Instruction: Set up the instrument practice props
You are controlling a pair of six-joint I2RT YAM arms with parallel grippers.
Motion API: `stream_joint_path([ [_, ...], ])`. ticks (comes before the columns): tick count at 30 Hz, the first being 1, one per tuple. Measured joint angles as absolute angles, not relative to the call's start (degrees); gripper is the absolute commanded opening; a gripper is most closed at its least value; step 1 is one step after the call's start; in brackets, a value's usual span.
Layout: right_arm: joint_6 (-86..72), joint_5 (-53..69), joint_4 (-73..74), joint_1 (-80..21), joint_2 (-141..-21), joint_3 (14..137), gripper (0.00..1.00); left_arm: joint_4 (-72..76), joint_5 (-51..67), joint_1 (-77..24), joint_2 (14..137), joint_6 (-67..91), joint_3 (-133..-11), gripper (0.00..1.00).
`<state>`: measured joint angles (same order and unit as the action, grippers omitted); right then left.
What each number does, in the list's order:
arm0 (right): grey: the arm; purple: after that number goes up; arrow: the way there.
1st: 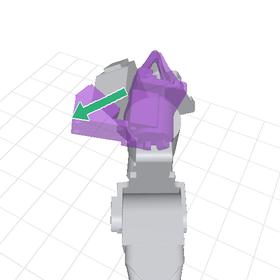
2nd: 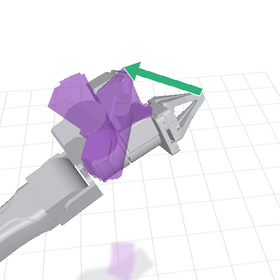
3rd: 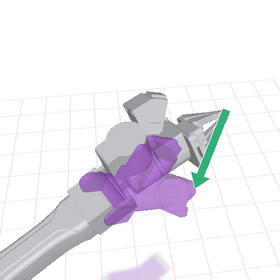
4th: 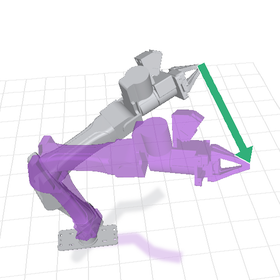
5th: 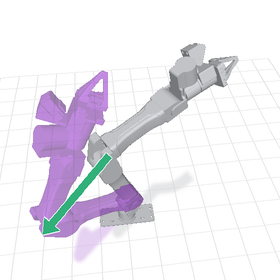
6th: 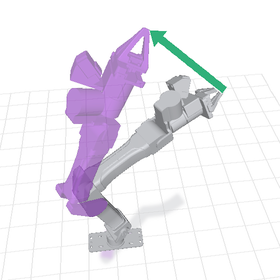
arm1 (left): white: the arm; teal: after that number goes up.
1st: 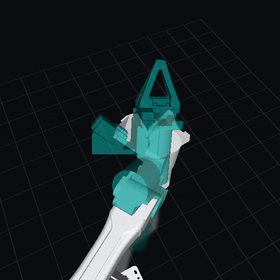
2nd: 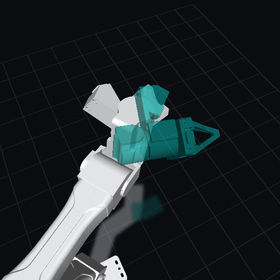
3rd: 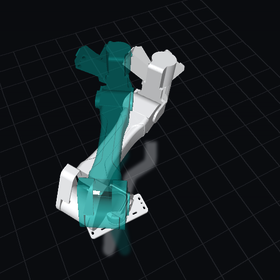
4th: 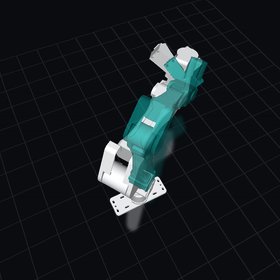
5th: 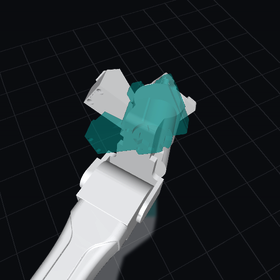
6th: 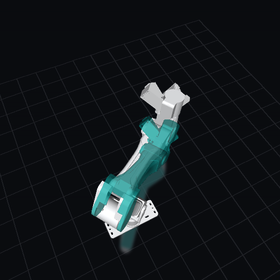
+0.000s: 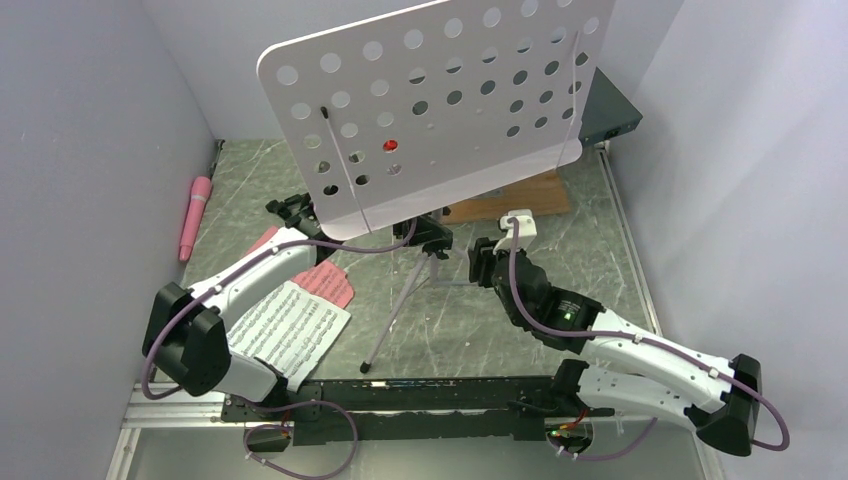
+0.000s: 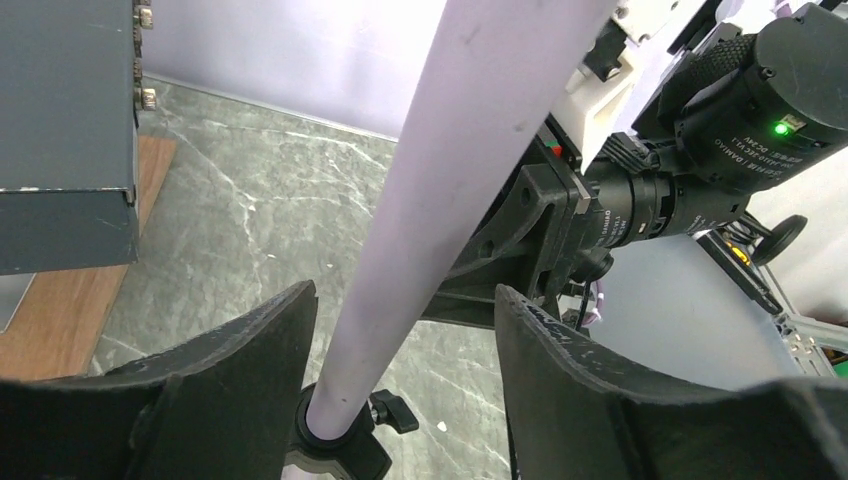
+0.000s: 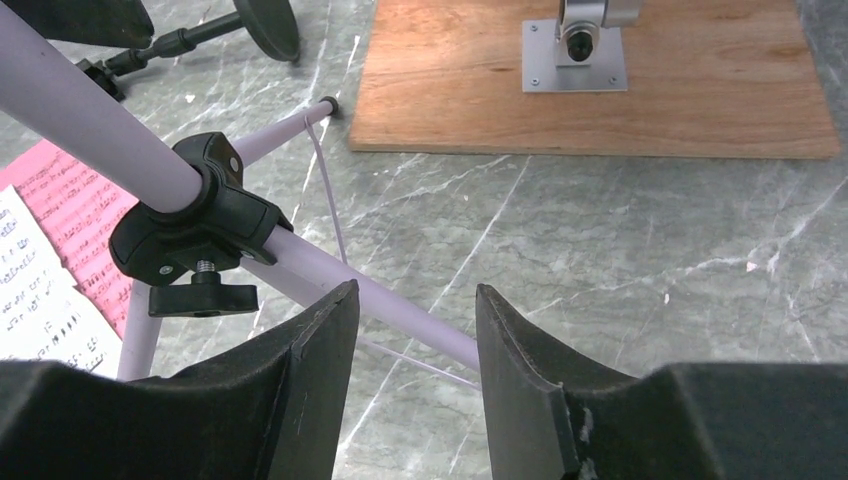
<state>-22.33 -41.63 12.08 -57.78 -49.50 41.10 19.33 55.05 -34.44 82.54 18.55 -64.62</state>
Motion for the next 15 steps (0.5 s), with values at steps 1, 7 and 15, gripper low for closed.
stream_joint_path([
  [1,-22.3,-41.6,12.1,-57.8,-49.2,41.1,0.5,18.8,54.5,-34.5,82.1,18.5,-64.6,0.76],
  [7,-21.5,-41.5,12.1,-57.8,-46.0,41.1,0.51,16.7,51.2,-34.5,80.4,18.0,-63.2,0.95],
  [15,-19.4,-41.7,12.0,-57.7,-42.8,39.1,0.52,6.7,44.5,-31.9,70.6,17.6,-53.6,0.99],
])
